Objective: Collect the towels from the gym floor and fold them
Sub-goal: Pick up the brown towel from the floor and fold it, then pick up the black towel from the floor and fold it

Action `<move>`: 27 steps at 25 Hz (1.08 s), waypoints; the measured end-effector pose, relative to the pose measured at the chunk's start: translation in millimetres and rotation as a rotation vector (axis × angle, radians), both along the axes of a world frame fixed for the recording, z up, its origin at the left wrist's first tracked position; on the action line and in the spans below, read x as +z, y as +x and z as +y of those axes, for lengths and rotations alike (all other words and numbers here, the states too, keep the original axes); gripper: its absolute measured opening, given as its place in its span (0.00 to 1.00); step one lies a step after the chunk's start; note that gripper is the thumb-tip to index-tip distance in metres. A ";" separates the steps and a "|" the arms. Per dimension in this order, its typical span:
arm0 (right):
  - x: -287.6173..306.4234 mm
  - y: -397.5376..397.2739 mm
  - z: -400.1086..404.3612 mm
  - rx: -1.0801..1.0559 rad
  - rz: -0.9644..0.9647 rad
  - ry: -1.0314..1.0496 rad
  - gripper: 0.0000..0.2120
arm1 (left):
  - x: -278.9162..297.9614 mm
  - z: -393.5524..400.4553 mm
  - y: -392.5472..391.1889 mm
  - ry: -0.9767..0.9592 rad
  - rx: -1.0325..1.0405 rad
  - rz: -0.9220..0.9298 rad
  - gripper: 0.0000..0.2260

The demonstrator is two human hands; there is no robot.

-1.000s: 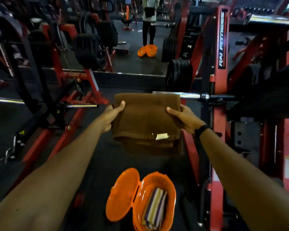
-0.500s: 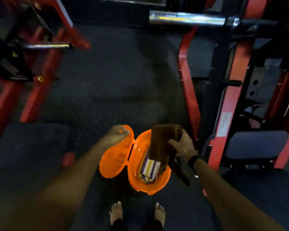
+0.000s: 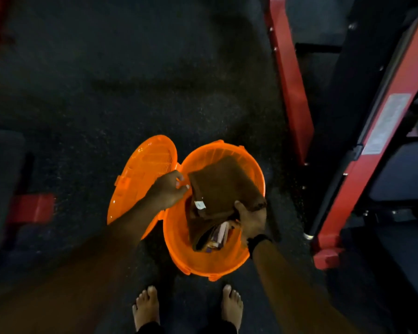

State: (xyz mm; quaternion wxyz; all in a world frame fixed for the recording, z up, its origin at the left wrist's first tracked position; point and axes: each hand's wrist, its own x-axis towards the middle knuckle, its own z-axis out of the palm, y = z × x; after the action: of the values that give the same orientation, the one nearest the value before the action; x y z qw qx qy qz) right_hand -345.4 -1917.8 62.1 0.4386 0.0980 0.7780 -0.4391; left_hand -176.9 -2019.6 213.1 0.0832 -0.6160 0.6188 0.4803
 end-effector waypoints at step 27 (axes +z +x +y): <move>669.1 -123.2 -131.3 0.854 0.802 -0.339 0.28 | 506.3 -130.5 -41.8 -0.635 -0.099 0.321 0.22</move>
State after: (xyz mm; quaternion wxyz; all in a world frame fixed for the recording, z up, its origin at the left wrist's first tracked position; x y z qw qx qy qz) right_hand -468.6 -2049.0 731.2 0.2582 -0.4669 0.7723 -0.3448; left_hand -218.7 -2150.1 719.4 -0.1875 -0.4972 0.7715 0.3500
